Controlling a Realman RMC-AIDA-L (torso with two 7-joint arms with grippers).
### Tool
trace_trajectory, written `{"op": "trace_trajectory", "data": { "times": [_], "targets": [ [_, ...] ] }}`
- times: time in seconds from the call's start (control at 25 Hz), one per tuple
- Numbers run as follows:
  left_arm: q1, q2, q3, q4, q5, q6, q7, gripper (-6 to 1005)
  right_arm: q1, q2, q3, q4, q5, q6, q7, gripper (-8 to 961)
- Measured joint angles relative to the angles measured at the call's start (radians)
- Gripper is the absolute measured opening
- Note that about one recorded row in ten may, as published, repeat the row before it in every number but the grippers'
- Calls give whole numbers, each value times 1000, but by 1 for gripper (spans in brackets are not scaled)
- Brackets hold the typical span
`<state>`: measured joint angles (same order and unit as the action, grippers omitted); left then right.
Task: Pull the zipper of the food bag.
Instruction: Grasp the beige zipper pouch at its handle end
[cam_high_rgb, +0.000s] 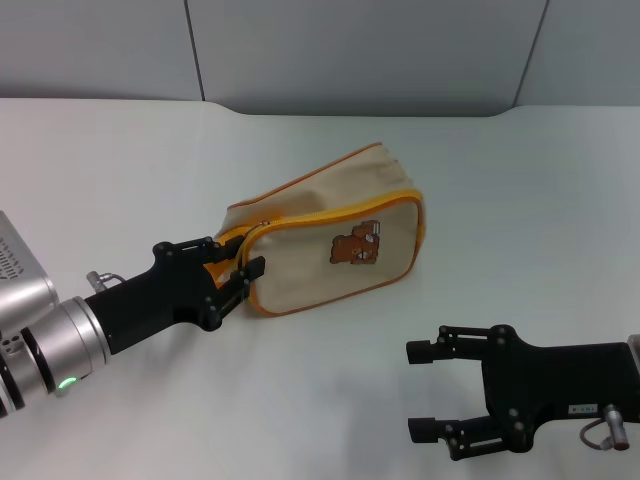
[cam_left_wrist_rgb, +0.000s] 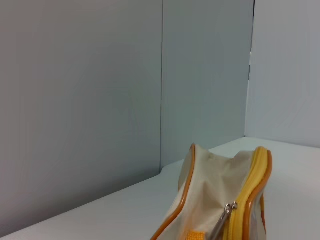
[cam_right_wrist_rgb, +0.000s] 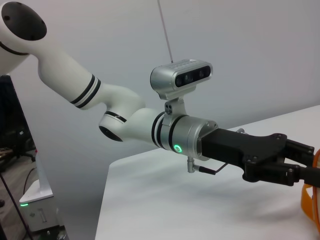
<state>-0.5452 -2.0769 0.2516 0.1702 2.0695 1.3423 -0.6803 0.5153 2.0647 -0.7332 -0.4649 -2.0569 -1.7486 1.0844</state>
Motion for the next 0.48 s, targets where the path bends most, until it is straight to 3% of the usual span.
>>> {"op": "trace_trajectory", "data": {
  "times": [0.28,0.48],
  "targets": [
    [-7,-3,0,-15,0,-2,23,202,0,0,1,0,0,-1,0,824],
    [-6,0,4,-13,0,46,25,144,0,0,3,0,3,-2,3,822]
  ]
}}
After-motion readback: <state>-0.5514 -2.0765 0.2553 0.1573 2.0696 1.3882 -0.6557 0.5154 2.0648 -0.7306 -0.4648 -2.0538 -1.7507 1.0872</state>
